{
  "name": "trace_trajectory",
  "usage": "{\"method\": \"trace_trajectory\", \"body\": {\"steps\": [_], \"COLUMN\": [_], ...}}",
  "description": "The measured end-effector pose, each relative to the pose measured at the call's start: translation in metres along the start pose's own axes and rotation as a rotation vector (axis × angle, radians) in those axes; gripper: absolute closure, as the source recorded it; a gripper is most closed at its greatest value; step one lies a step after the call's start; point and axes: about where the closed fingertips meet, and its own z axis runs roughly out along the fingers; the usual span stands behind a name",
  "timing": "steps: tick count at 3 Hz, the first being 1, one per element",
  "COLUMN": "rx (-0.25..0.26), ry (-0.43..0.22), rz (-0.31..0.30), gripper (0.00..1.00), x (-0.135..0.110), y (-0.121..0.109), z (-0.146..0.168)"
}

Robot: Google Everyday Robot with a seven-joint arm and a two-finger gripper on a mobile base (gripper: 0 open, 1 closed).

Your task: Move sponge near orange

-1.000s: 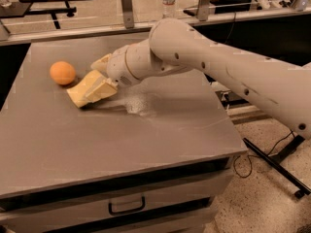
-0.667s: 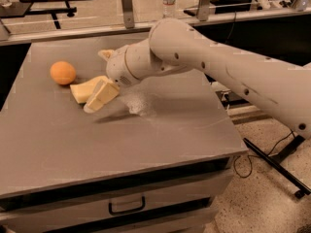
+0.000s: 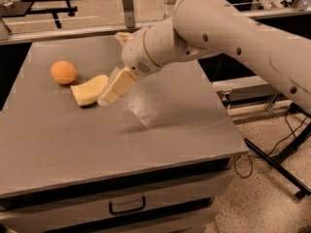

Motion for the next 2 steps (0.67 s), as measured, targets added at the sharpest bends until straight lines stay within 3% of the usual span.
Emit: {"method": "trace_trajectory", "body": {"steps": [1, 2], "rx": [0.049, 0.049], "ry": [0.041, 0.041], "rz": [0.125, 0.125], "gripper": [0.0, 0.0], "x": [0.01, 0.0099], "y": [0.0036, 0.0036], "z": [-0.0738, -0.0738]}}
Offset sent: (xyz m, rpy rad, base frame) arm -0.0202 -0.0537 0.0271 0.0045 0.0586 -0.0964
